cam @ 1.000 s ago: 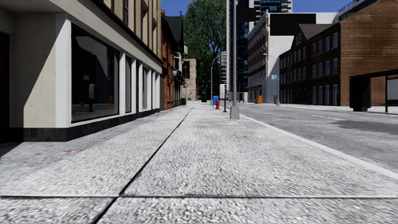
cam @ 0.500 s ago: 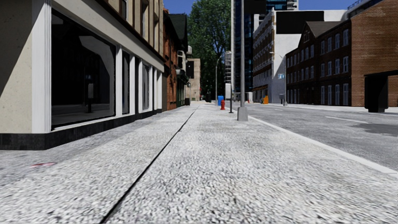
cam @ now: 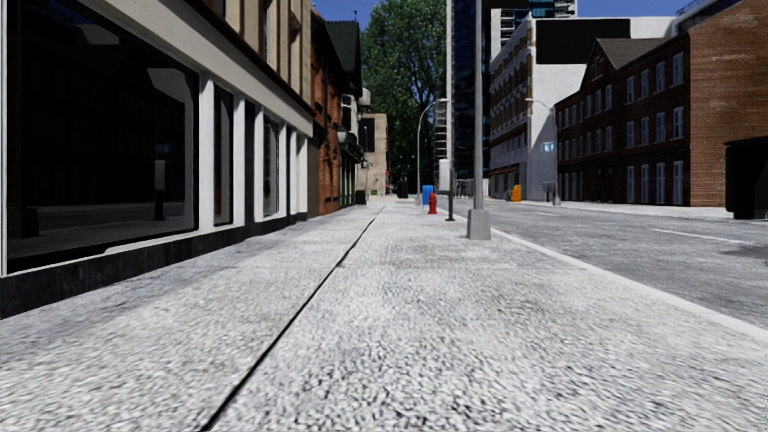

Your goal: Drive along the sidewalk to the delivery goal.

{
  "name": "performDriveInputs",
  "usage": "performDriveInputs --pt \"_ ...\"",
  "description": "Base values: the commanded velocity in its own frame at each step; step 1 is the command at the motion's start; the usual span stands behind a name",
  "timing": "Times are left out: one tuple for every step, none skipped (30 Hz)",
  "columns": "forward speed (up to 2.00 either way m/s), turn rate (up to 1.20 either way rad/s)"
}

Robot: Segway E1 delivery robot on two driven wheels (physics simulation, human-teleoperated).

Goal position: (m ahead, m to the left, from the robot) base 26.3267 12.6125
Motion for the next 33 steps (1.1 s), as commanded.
performDriveInputs --pt "2.0 0.0" --pt "2.0 0.0" --pt "2.0 0.0" --pt "2.0 0.0" --pt "2.0 0.0" --pt "2.0 0.0" --pt "2.0 0.0" --pt "2.0 0.0" --pt "2.0 0.0" --pt "2.0 0.0" --pt "2.0 0.0" --pt "2.0 0.0" --pt "2.0 0.0" --pt "2.0 0.0" --pt "2.0 0.0" --pt "2.0 0.0" --pt "2.0 0.0" --pt "2.0 0.0" --pt "2.0 0.0" --pt "2.0 0.0" --pt "2.0 0.0" --pt "2.0 0.0" --pt "2.0 0.0" --pt "2.0 0.0" --pt "2.0 0.0" --pt "2.0 0.0" --pt "2.0 0.0" --pt "2.0 0.0" --pt "2.0 0.0" --pt "2.0 0.0" --pt "2.0 0.0" --pt "2.0 0.0" --pt "2.0 0.0"
